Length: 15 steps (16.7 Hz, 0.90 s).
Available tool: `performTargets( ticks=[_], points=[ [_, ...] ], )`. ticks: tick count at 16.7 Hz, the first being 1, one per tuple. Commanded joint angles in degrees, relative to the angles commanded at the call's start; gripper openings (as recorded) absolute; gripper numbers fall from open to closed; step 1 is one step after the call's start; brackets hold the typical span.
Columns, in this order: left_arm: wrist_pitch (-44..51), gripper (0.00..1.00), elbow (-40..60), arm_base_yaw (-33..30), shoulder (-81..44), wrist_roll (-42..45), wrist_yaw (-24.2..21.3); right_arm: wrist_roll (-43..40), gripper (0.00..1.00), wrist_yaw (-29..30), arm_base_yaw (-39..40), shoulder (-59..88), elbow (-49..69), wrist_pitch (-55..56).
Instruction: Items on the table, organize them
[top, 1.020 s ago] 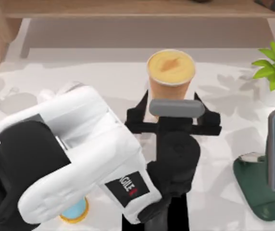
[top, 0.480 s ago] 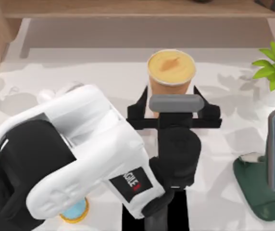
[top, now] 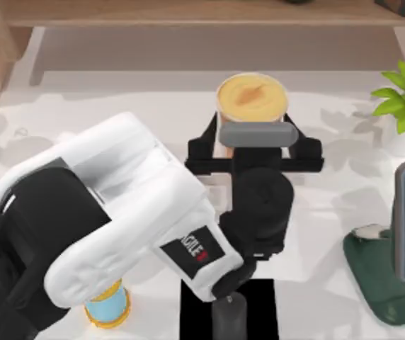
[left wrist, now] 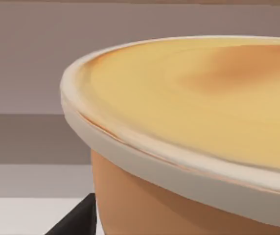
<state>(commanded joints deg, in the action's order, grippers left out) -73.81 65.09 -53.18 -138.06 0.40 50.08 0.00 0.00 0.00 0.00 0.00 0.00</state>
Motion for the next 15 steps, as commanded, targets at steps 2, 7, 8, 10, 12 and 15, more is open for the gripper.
performTargets(
  ticks=[2, 7, 8, 10, 12, 15],
  points=[
    [0.0, 0.85, 0.0, 0.0, 0.0, 0.0, 0.0, 0.0, 1.0, 0.0, 0.0, 0.0, 0.0, 0.0],
    [0.0, 0.47, 0.0, 0.0, 0.0, 0.0, 0.0, 0.0, 1.0, 0.0, 0.0, 0.0, 0.0, 0.0],
    [0.0, 0.4, 0.0, 0.0, 0.0, 0.0, 0.0, 0.0, 1.0, 0.0, 0.0, 0.0, 0.0, 0.0],
    [0.0, 0.25, 0.0, 0.0, 0.0, 0.0, 0.0, 0.0, 1.0, 0.0, 0.0, 0.0, 0.0, 0.0],
    [0.0, 0.1, 0.0, 0.0, 0.0, 0.0, 0.0, 0.0, 1.0, 0.0, 0.0, 0.0, 0.0, 0.0],
    [0.0, 0.0, 0.0, 0.0, 0.0, 0.0, 0.0, 0.0, 1.0, 0.0, 0.0, 0.0, 0.0, 0.0]
  ],
)
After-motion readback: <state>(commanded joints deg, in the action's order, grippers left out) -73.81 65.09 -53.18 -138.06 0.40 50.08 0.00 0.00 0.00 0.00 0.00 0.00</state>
